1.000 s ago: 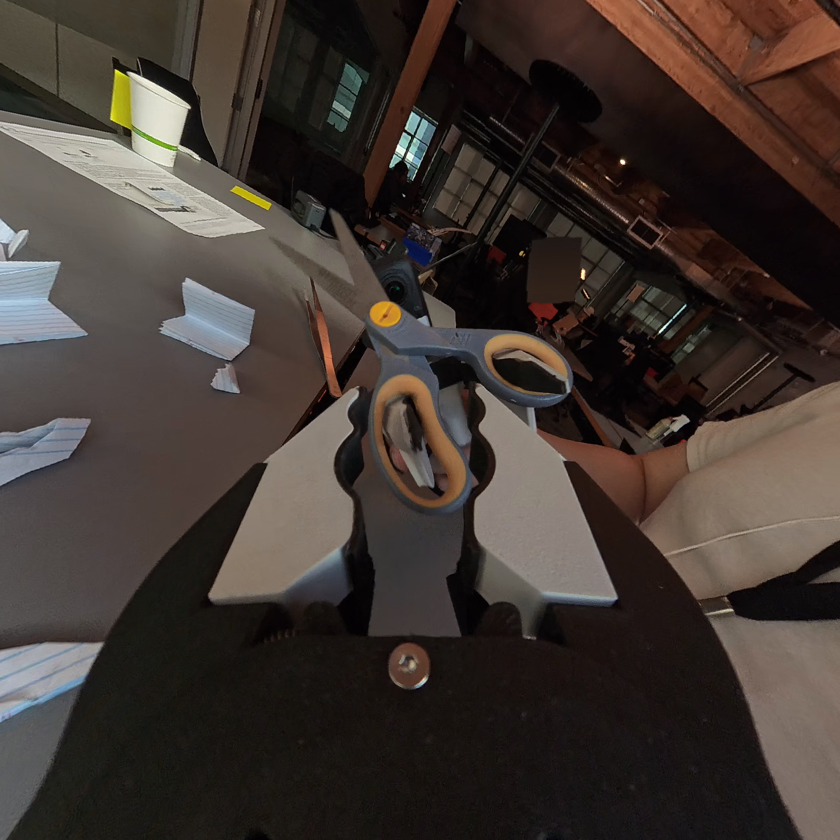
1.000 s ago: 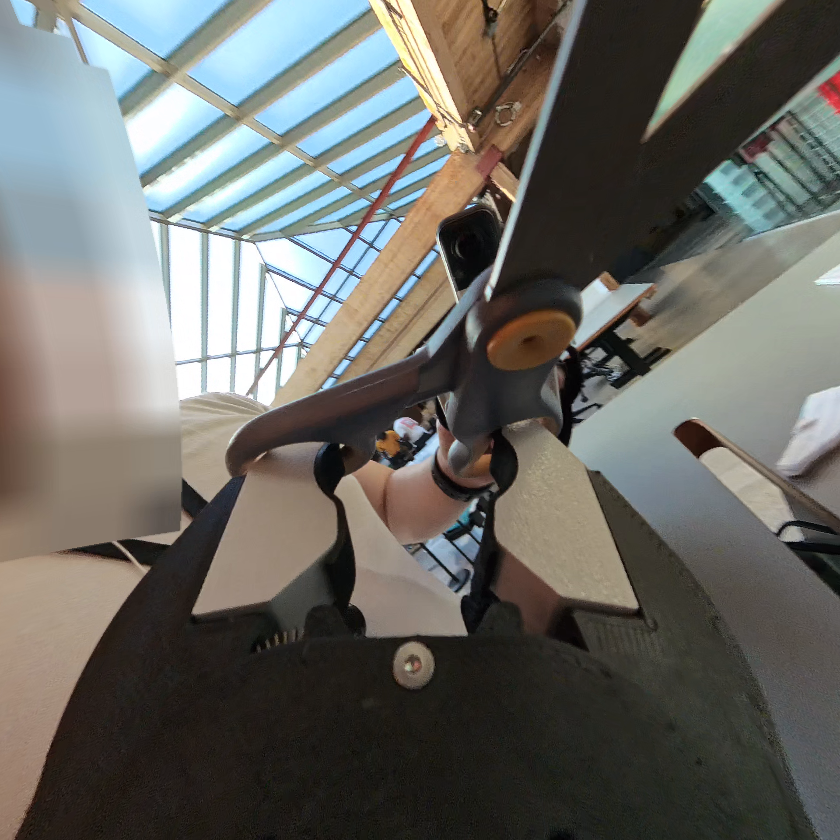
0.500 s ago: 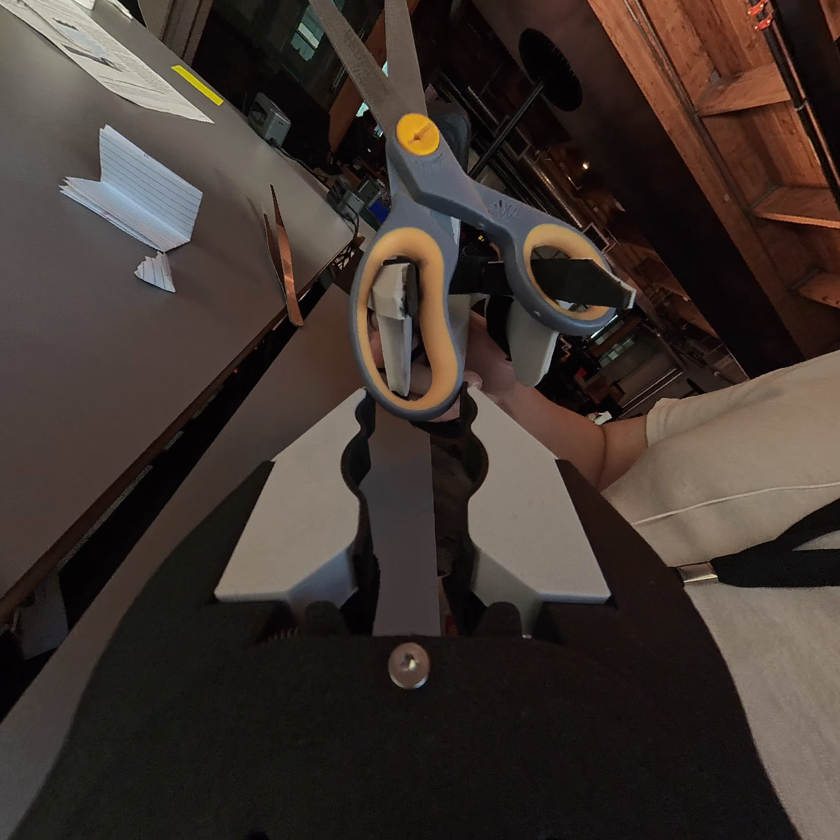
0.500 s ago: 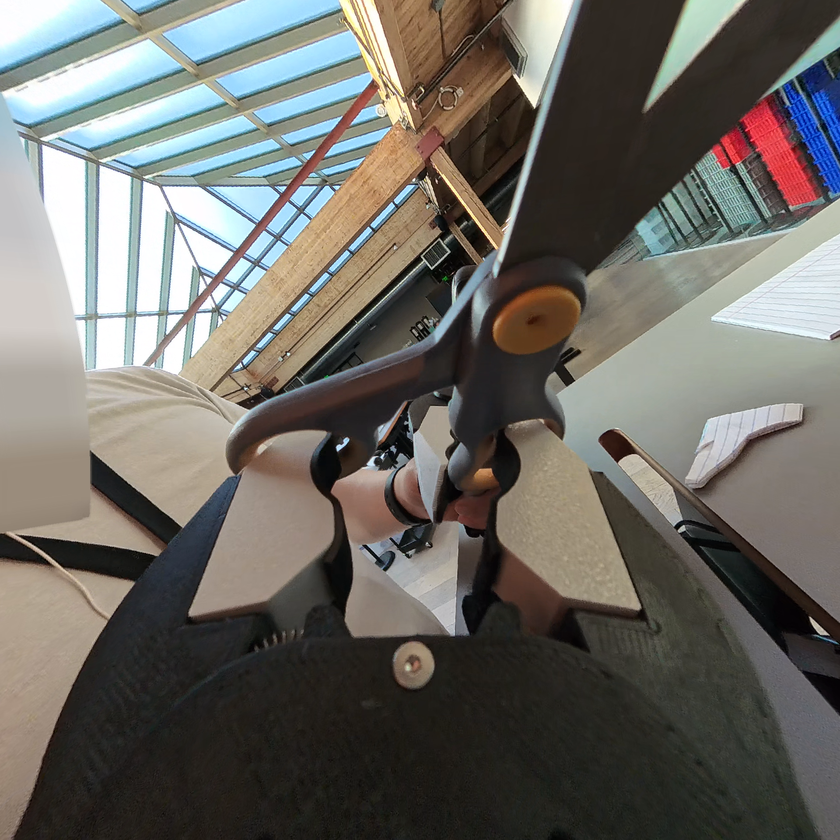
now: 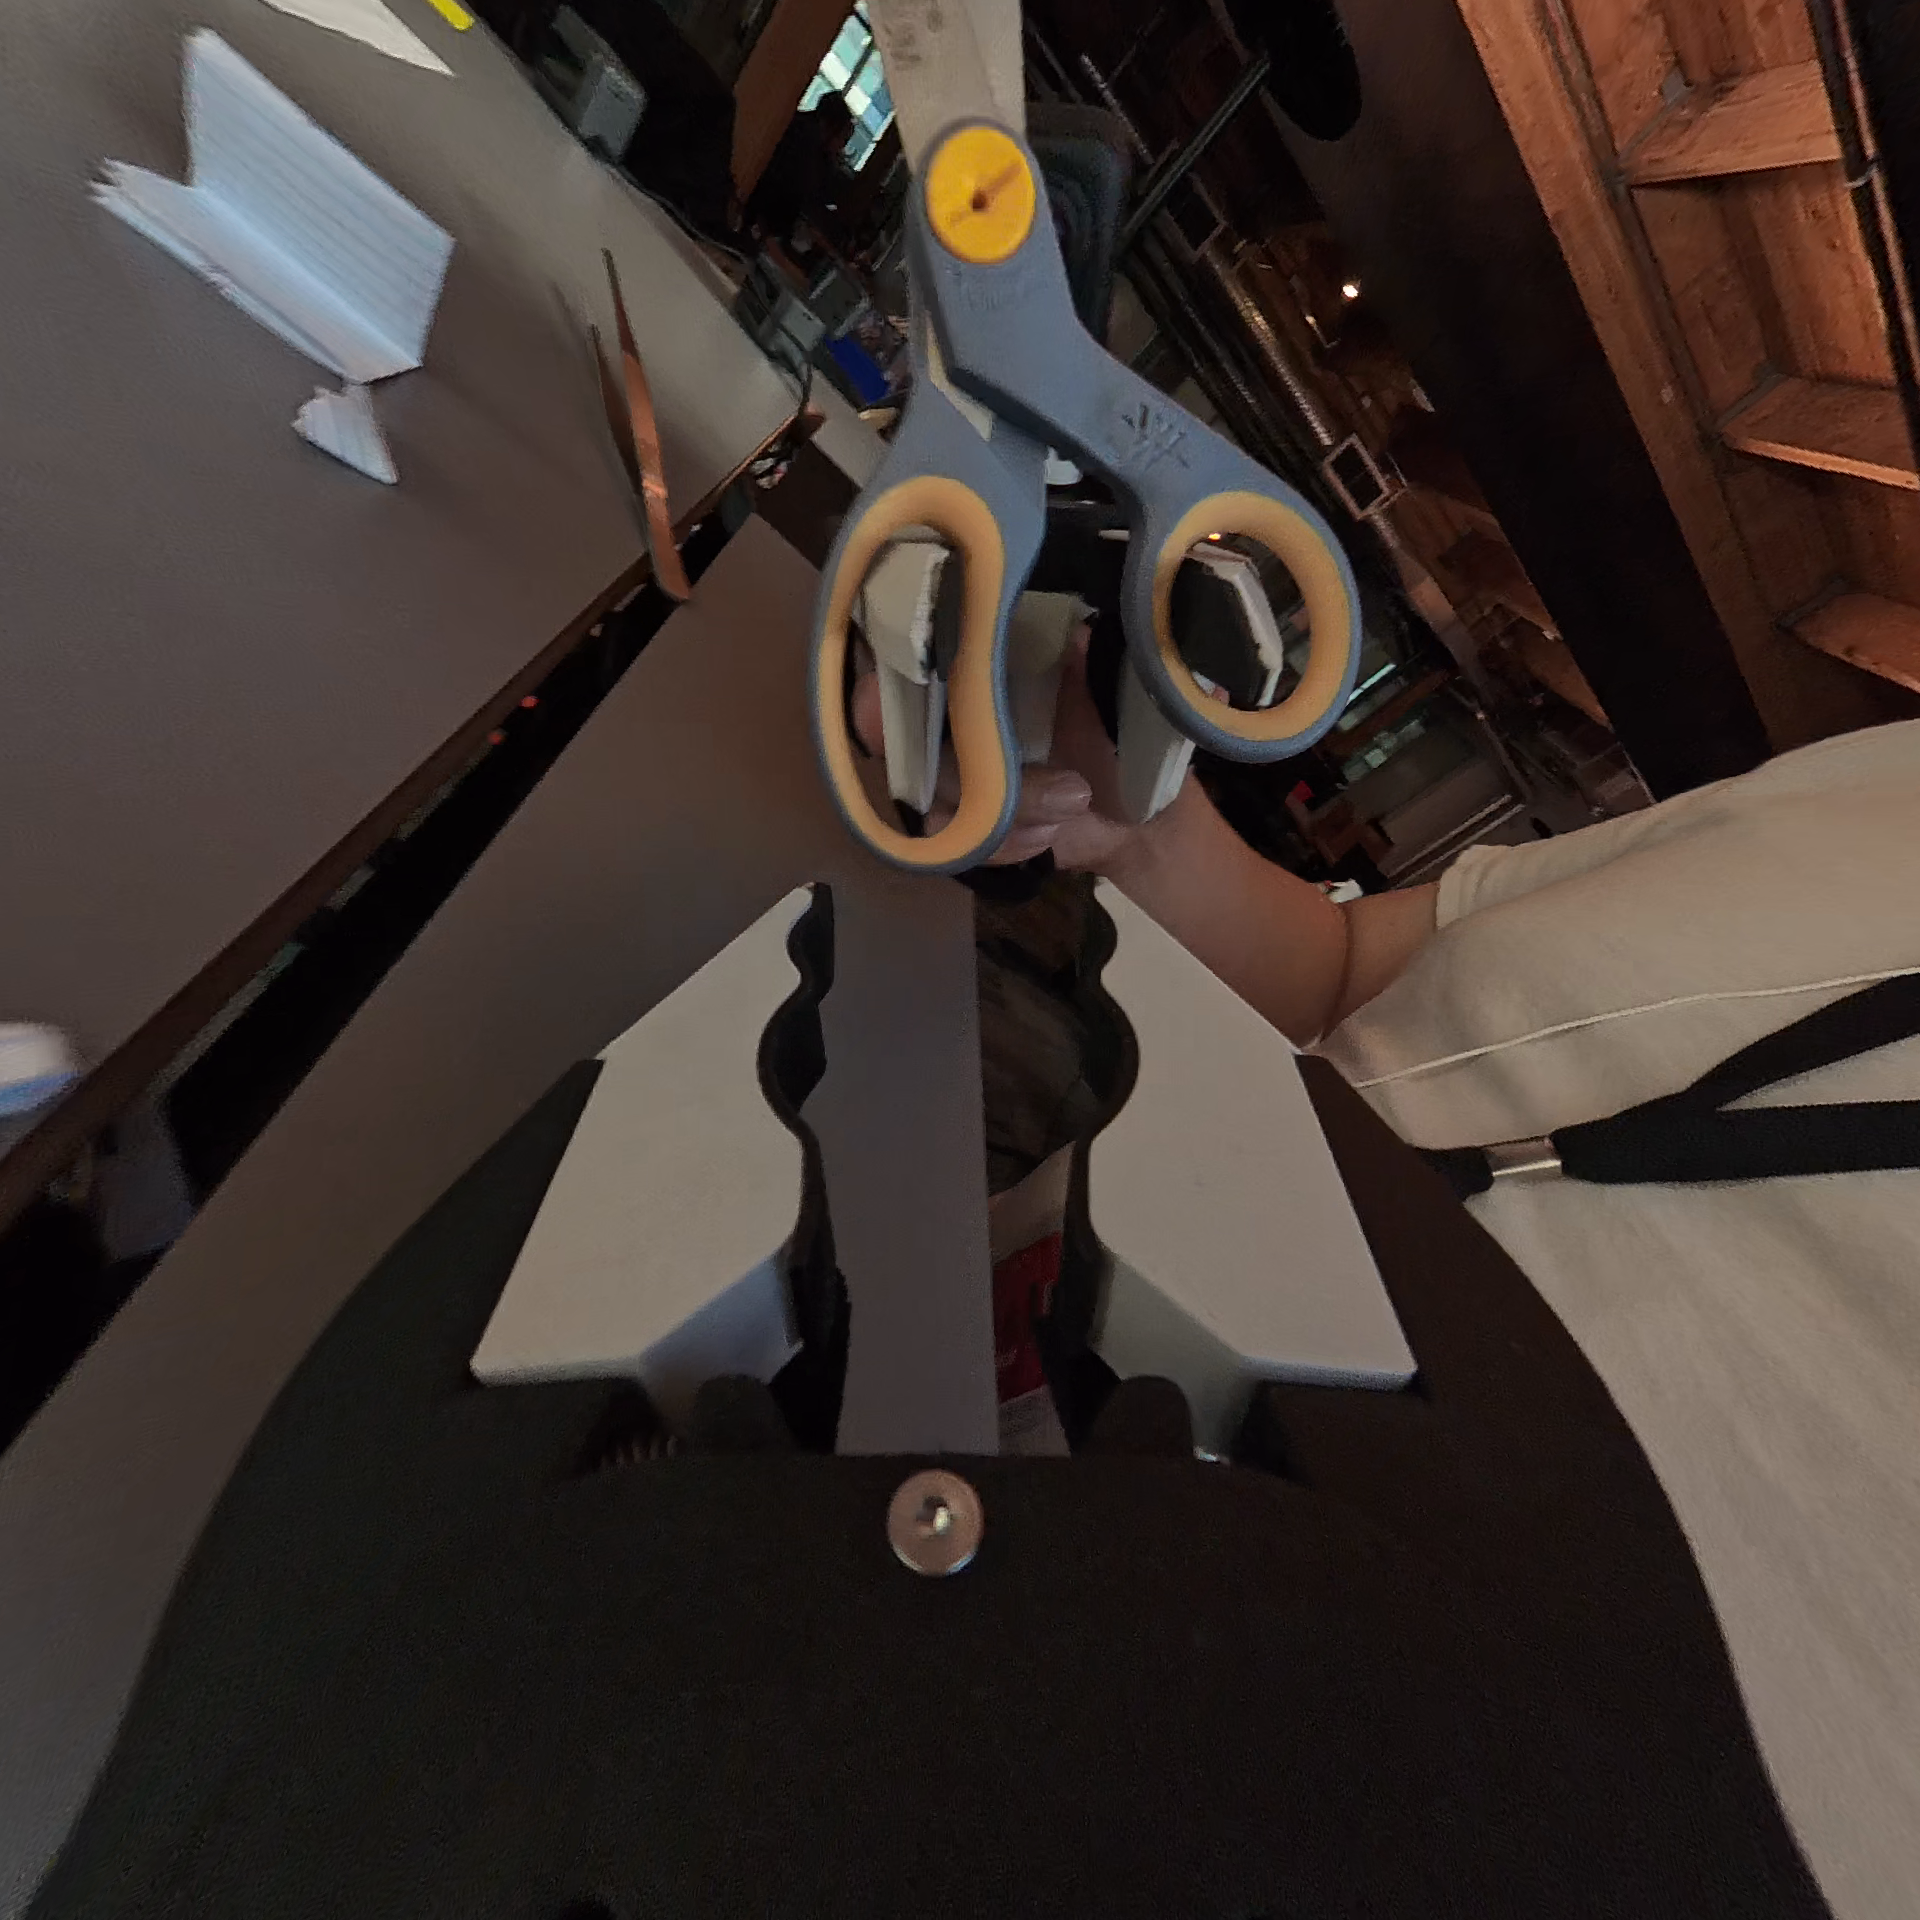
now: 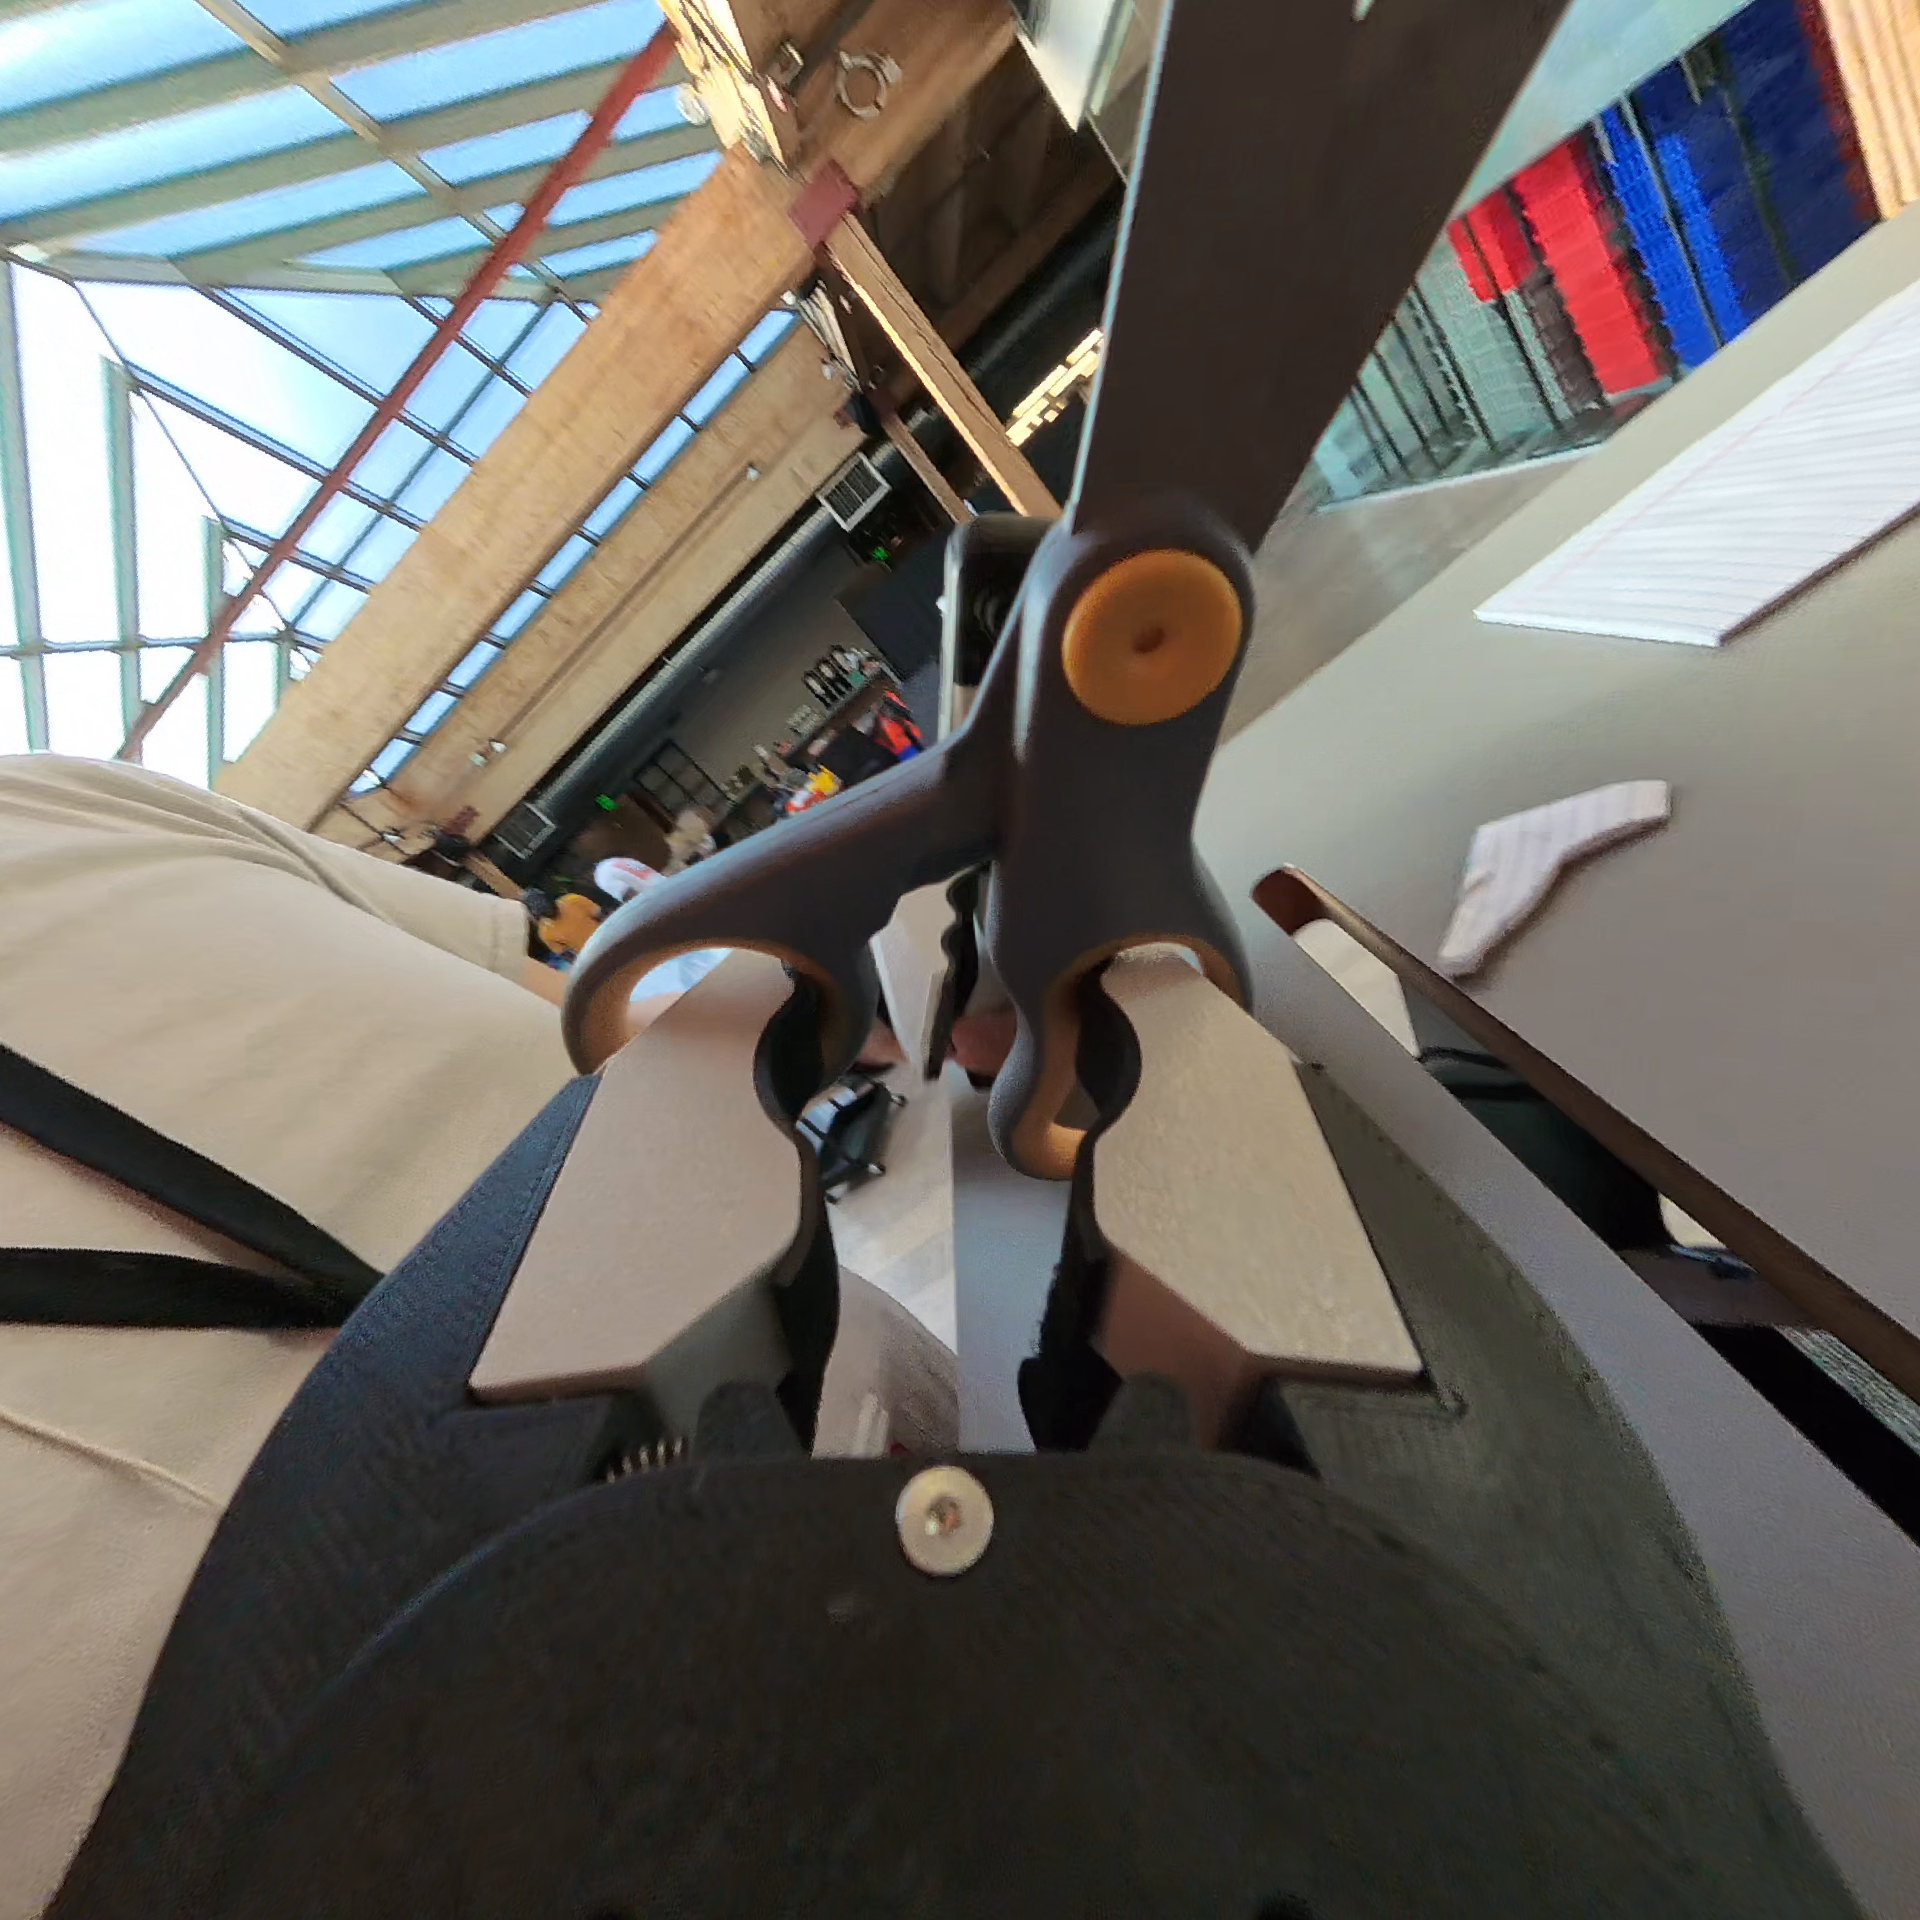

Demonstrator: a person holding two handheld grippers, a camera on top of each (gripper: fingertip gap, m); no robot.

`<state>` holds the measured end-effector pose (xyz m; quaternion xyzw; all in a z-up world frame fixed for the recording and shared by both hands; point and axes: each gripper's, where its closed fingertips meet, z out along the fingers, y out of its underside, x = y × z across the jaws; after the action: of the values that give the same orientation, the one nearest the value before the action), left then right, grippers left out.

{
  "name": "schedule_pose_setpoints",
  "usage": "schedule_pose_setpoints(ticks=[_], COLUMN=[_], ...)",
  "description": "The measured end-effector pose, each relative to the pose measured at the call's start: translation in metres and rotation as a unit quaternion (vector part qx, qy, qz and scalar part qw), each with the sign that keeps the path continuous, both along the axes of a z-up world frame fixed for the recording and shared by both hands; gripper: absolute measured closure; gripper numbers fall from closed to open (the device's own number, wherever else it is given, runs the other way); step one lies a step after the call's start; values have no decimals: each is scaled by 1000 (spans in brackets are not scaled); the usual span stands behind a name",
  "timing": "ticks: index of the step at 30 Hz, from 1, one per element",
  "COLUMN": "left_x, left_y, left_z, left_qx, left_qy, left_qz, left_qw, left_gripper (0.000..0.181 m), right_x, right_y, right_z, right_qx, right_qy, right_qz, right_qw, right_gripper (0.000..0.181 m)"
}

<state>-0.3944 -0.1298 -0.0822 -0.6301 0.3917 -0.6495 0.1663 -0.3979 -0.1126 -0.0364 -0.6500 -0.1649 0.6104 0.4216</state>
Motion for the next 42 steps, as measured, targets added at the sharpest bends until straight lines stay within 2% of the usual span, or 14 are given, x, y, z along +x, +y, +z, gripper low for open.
schedule_pose_setpoints(ticks=[3, 5, 9, 12, 14, 16, 19, 26, 29, 32, 34, 42], left_x=[-37, -56, -62, -54, -45, -39, -32, -31, -32, -30, -28, -15], left_y=[52, 88, 130, 142, 143, 143, 150, 158, 157, 149, 143, 130], left_z=[-16, -29, -52, -65, -66, -68, -70, -79, -81, -81, -78, -43], left_qx=[29, 54, 160, 217, 193, 143, 115, 231, 258, 253, 241, 130], left_qy=[70, 141, 244, 282, 287, 307, 331, 411, 426, 424, 409, 287], left_qz=[76, 109, 94, 51, 36, 27, 44, 95, 94, 79, 76, 78], left_qw=[994, 983, 952, 933, 937, 941, 936, 876, 862, 866, 877, 946], left_gripper=[134, 130, 127, 126, 134, 134, 141, 162, 181, 181, 181, 181], right_x=[9, 13, 16, 16, 15, 15, 15, 16, 15, 15, 16, 21], right_y=[0, -1, 0, -3, -6, -8, -12, -16, -15, -12, -9, -5], right_z=[-23, -29, -33, -35, -37, -40, -41, -51, -54, -58, -59, -61], right_qx=[0, -4, -17, -18, -17, -16, -17, -15, -17, -22, -28, -36], right_qy=[-78, -83, -64, -64, -71, -80, -77, -98, -99, -107, -106, -111], right_qz=[-26, -32, -38, -36, -36, -39, -39, -45, -41, -39, -37, -32], right_qw=[997, 996, 997, 997, 997, 996, 996, 994, 994, 993, 993, 993], right_gripper=[136, 136, 136, 136, 136, 136, 136, 136, 136, 136, 136, 135])
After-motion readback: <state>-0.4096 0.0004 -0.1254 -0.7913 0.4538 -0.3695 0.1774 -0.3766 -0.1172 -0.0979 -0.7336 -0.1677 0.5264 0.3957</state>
